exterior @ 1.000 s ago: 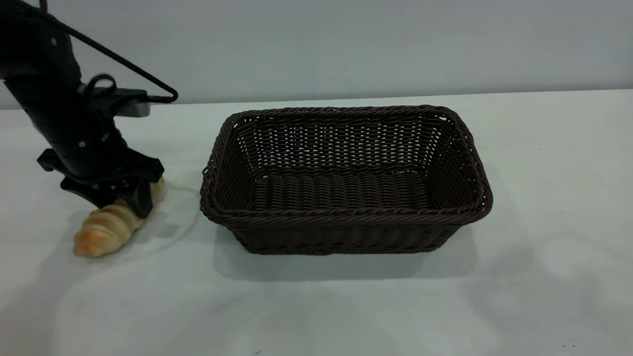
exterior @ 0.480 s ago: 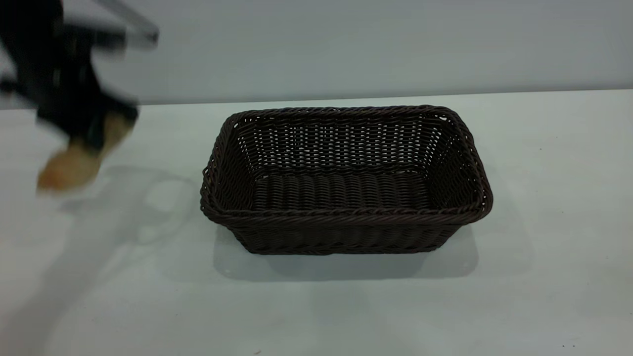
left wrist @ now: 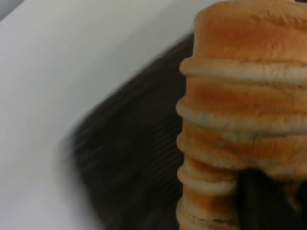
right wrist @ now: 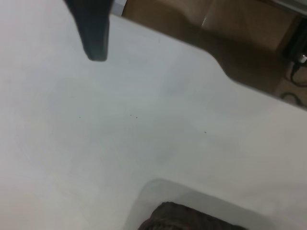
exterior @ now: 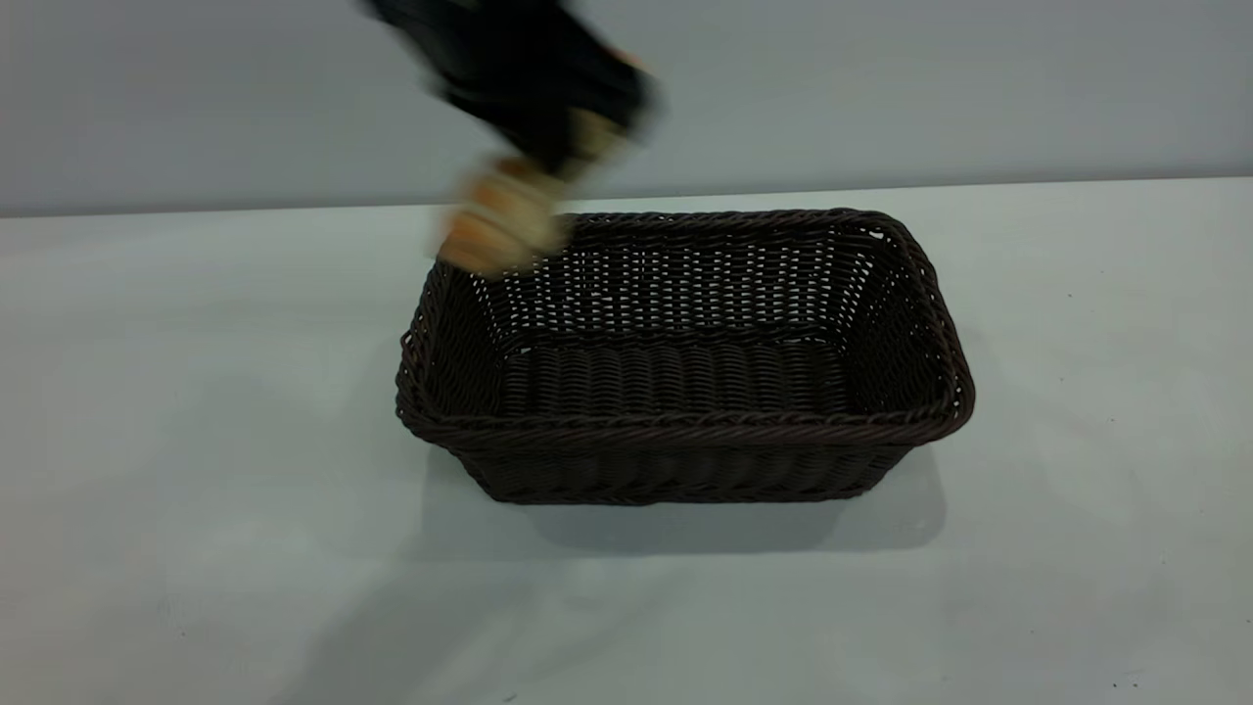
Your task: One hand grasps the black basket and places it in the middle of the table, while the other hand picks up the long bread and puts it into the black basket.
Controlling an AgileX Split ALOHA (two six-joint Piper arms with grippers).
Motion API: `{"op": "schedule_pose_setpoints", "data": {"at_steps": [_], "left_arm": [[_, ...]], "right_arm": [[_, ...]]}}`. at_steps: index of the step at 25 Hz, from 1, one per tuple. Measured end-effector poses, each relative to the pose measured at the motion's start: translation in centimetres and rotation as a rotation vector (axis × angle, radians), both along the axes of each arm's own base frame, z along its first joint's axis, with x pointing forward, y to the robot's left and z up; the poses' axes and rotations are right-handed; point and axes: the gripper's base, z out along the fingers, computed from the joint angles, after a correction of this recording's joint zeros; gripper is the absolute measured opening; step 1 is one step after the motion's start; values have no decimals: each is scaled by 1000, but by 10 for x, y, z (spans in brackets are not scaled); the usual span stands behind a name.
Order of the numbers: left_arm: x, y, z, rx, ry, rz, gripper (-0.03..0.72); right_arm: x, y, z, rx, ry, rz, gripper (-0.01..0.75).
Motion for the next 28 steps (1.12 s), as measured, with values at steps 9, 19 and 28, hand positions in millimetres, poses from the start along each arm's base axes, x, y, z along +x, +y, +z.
{"op": "schedule_pose_setpoints", "data": {"at_steps": [9,19,28], "left_arm": [[-10,-37,-94,87,44,-133,133],[-11,-10,-4,303,-31,-73,678],[-88,61,156,318,9,48,661]], "right_arm": [[-15,-4,1,22,-110,-2,441],[-25,-7,1,39,-180,-9,438],[-25,-7,1,41,-181,-10,438]]}}
